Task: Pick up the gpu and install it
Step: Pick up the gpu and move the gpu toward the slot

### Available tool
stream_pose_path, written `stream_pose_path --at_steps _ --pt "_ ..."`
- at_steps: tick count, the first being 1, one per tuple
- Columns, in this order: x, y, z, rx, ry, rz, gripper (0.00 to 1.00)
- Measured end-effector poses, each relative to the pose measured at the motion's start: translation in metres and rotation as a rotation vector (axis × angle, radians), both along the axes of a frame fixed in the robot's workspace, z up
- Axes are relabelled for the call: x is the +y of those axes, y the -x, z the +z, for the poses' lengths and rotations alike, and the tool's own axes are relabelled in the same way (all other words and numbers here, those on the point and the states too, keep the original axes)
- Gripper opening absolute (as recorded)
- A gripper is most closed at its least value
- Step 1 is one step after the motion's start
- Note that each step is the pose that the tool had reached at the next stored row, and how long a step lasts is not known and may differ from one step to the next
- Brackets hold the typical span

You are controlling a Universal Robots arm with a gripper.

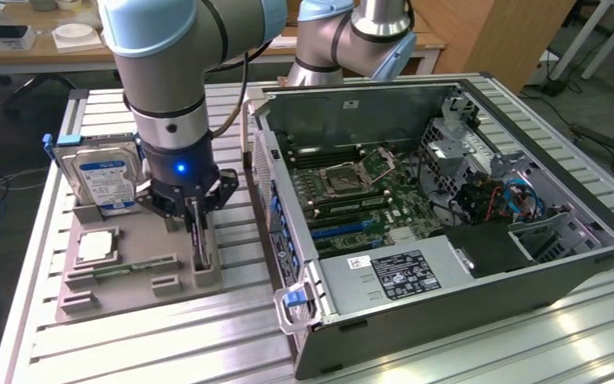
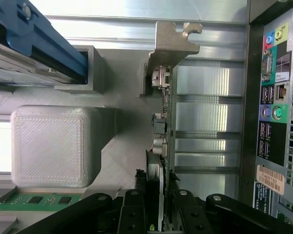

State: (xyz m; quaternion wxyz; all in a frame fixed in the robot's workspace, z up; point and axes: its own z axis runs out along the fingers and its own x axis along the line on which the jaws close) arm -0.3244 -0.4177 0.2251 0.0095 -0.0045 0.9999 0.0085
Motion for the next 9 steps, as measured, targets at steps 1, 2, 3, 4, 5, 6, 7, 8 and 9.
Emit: stream_pose_path --at_steps 1,2,3,4,5,6,7,8,9 --pt "0.0 0.0 0.0005 0.0 0.0 0.0 0.27" --pt "0.0 0.0 0.0012 0.0 0.0 0.0 0.27" --pt "0.0 0.0 0.0021 0.0001 0.0001 0.0 0.27" --pt "0.0 0.0 0.0032 0.0001 0.0001 0.0 0.27" --pt "0.0 0.0001 0.0045 0.0001 0.0001 0.0 0.27" --pt "0.0 0.0 0.0058 0.0 0.0001 0.0 0.27" --pt "-0.0001 0.0 0.0073 0.0001 0.0 0.0 0.27" --pt "0.0 0.0 0.0087 0.0 0.0 0.0 0.27" --pt "0.0 0.0 0.01 0.0 0.0 0.0 0.27"
